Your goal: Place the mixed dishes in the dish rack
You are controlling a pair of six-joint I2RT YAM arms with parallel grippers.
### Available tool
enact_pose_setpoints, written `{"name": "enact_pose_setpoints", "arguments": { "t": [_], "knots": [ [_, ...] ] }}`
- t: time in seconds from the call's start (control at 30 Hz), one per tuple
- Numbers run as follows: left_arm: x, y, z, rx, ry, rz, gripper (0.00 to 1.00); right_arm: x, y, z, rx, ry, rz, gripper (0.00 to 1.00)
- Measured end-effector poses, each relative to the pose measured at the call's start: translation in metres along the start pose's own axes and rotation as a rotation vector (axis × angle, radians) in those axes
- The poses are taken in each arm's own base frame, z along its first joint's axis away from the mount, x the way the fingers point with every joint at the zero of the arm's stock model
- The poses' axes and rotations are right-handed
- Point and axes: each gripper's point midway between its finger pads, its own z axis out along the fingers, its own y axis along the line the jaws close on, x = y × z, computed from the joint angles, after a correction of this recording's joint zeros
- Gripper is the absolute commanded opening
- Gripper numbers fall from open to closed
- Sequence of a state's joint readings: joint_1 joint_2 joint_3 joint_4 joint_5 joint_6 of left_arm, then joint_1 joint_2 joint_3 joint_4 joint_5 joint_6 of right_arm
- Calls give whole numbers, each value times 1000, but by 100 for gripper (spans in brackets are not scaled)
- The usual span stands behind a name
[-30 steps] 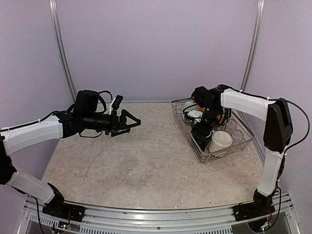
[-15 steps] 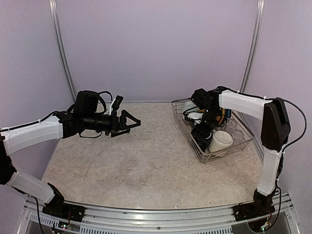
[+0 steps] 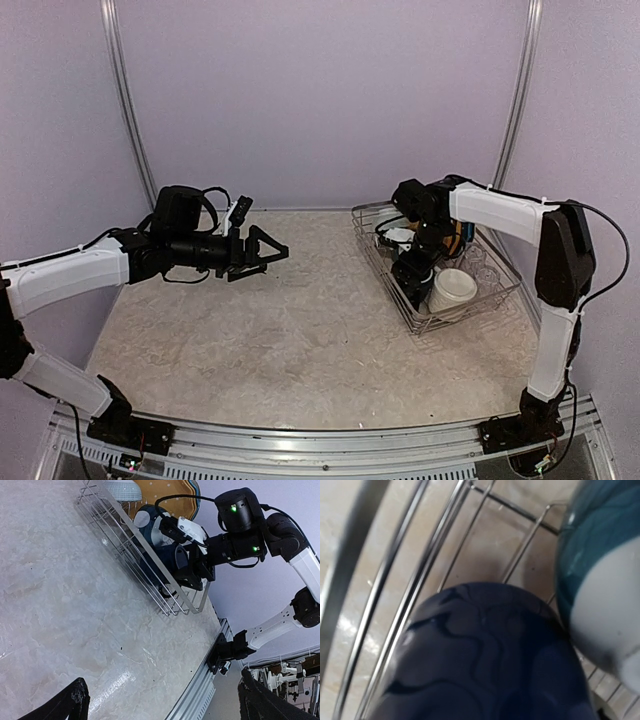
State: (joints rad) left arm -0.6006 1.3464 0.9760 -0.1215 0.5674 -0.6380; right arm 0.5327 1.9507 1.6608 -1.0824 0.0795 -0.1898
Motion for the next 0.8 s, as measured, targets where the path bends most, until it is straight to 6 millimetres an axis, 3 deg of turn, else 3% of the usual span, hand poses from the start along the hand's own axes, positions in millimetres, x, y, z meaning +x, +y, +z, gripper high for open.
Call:
{"name": "enact_pose_setpoints", "arguments": {
  "t": [0.5,0.63,0.8],
  "knots": [
    [-2,2,-1,-5,-5,-3,99,-4,-5,-13,20,-33,13,100],
    [-4,8,-3,-26,-16,-6,99,-12,-7,-40,32,-115,32,100],
    [-15,31,-19,-174,-66,-4,99,-26,-20,-104,96,-321,89,100]
  ]
}}
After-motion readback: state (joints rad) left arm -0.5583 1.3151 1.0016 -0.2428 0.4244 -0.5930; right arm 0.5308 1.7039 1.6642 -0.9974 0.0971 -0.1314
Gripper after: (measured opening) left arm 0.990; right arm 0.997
